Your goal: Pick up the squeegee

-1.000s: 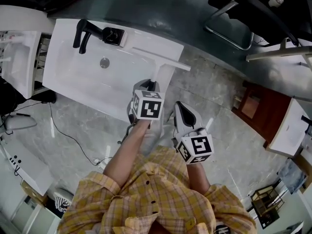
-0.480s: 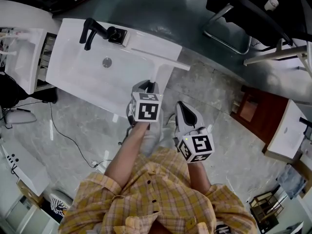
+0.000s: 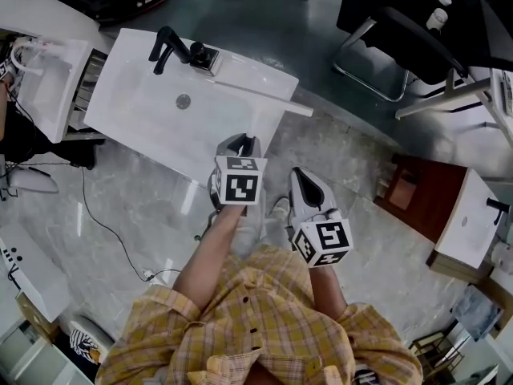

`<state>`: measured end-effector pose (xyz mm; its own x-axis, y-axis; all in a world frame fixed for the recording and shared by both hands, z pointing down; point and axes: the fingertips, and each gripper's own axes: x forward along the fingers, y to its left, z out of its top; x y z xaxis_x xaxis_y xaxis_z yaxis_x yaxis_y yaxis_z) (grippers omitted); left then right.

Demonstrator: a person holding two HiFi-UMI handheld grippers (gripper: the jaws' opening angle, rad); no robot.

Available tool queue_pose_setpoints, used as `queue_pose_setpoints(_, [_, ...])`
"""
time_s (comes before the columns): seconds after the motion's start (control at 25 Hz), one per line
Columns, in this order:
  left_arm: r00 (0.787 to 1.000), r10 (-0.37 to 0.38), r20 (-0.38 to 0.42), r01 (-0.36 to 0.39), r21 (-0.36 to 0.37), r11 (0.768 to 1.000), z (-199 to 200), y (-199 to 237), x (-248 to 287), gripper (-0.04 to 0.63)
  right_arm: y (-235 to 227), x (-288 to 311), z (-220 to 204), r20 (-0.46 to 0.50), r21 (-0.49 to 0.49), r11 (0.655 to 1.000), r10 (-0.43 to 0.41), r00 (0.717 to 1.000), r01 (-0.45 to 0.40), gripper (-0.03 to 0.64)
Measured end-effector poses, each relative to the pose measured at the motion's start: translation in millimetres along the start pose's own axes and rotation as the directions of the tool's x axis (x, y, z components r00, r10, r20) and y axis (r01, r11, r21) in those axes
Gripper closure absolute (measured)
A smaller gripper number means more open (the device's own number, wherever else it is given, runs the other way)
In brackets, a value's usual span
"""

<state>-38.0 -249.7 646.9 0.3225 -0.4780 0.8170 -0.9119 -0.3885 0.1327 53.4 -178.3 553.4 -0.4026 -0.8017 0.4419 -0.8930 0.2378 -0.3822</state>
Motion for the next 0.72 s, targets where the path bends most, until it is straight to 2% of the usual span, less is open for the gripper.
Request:
queue_pose_setpoints(0.36, [0.991,0.002,0.131,-0.001,-0.002,1.0,9,-15,-53,0.505,15,-34,16,0.047,-0.05,0.998,0.034,0.998,-0.032,0.617])
queue_pose_setpoints(0.72, [0.961,-0.008,0.278,0.012,-0.014,1.0,16,-37,-107,0.505,25,-69,26,0.083,-0.083,0.996,0.051,0.995,-0.044,0.617])
